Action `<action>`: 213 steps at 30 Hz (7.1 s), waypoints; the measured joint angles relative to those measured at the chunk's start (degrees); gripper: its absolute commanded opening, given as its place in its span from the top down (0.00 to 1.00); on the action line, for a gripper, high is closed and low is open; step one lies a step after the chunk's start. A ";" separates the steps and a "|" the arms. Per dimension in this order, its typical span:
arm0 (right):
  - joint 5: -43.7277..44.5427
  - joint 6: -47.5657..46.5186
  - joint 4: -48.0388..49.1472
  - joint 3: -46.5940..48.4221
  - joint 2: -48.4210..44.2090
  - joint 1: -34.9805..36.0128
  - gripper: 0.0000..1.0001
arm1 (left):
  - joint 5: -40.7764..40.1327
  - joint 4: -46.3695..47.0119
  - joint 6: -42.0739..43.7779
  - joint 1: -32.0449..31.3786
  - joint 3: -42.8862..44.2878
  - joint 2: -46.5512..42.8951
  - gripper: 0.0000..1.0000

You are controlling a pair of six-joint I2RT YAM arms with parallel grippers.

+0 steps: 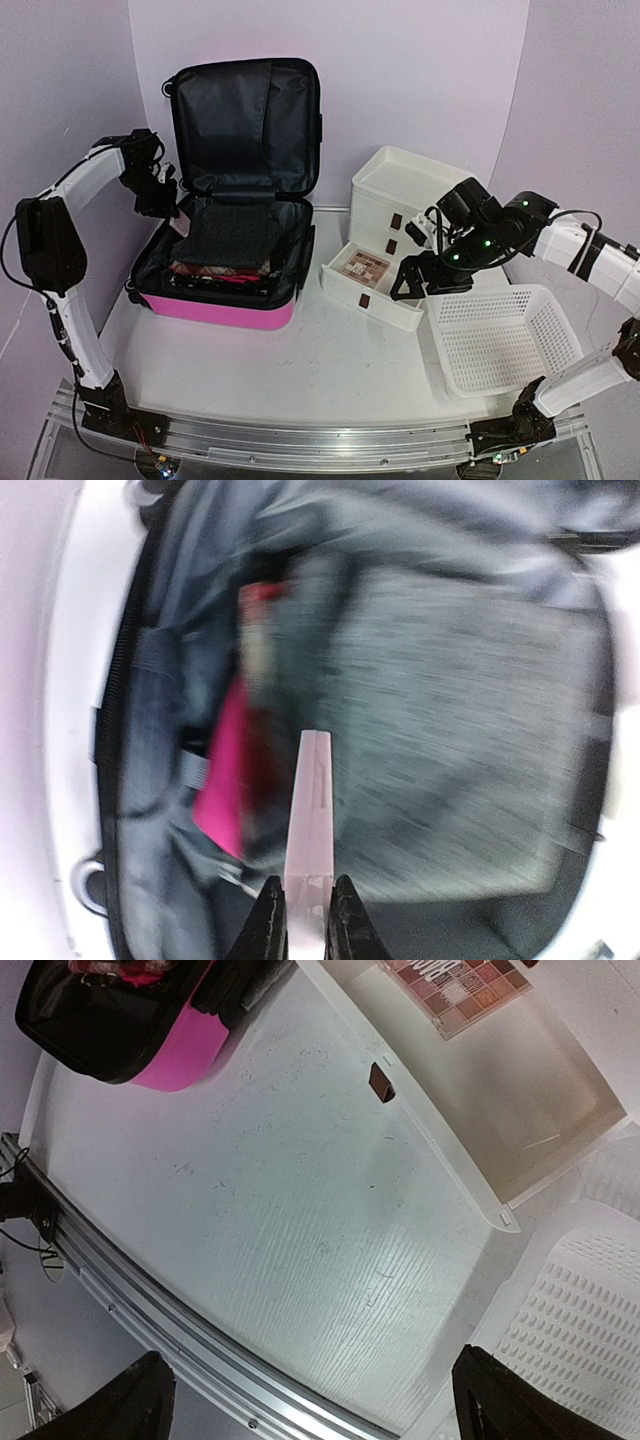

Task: Open, take out, and arrange the luggage

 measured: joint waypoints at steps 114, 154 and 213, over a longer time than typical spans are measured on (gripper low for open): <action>29.38 -39.06 -6.27 26.01 40.35 -2.78 0.38 | 20.37 17.99 -1.79 -28.28 -42.71 -47.52 0.24; 29.11 -23.47 -4.81 31.87 51.82 -0.04 0.02 | 20.33 16.52 -2.27 -28.28 -42.77 -50.49 0.23; 42.58 -27.10 13.51 71.14 78.75 -13.99 0.02 | 19.56 12.17 -7.37 -28.28 -42.75 -55.67 0.22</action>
